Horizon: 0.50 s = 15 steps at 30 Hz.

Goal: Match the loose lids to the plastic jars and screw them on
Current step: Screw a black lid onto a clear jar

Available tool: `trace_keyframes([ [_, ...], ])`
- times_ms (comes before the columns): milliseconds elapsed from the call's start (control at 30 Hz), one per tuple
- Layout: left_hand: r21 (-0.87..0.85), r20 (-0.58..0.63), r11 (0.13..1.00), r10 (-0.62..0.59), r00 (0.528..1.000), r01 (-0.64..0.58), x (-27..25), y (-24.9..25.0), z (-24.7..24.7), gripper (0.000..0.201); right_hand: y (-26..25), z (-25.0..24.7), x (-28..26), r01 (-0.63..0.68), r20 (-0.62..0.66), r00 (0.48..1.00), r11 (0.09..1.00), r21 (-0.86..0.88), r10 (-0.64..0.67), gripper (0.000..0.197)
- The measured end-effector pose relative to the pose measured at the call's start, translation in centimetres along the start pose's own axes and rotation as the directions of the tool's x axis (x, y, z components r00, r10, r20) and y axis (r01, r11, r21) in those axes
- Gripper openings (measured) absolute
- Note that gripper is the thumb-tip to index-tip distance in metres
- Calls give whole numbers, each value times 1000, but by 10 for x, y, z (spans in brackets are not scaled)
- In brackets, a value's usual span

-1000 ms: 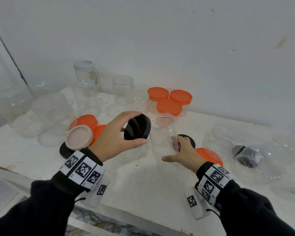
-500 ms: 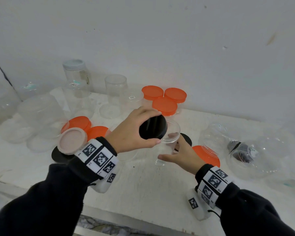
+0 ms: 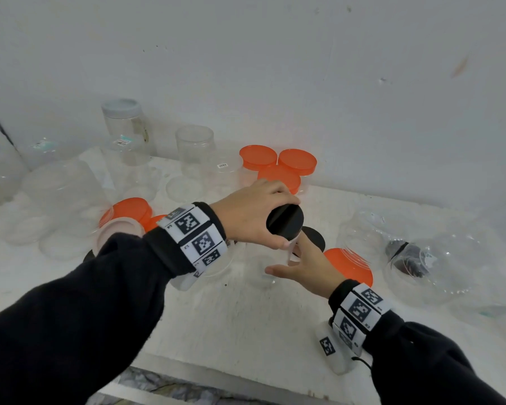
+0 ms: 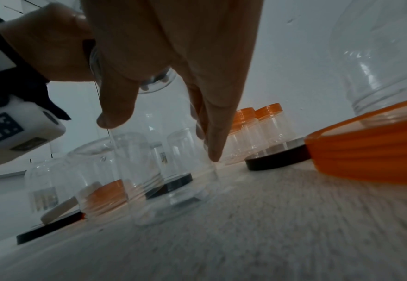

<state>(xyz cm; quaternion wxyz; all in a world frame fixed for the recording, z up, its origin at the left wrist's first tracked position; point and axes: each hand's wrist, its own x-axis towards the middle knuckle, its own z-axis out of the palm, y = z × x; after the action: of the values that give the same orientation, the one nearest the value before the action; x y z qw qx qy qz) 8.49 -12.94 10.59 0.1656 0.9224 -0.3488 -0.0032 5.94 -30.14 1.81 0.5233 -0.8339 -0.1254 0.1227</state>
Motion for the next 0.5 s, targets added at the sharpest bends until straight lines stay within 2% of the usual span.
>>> trace_keyframes([
  [133, 27, 103, 1000, -13, 995, 10, 4, 0, -7, 80, -1, 0, -1, 8, 2, 1000, 999, -35, -8, 67],
  [267, -23, 106, 1000, -10, 994, 12, 4, 0, -7, 82, -2, 0, -1, -10, 7, 1000, 998, -56, 11, 70],
  [333, -105, 99, 994, -17, 995, 27, 0, -3, -2, 90, -3, 0, -1, -5, 39, 999, 996, -87, 8, 83],
  [400, -209, 44, 977, -40, 998, 48, -8, -5, 7, 106, -6, -4, -3, -20, 89, 996, 996, -85, 27, 99],
  [500, -378, -115, 921, -149, 982, 95, -26, -3, 24, 121, -15, -21, -9, -32, 113, 993, 999, -16, 34, 109],
])
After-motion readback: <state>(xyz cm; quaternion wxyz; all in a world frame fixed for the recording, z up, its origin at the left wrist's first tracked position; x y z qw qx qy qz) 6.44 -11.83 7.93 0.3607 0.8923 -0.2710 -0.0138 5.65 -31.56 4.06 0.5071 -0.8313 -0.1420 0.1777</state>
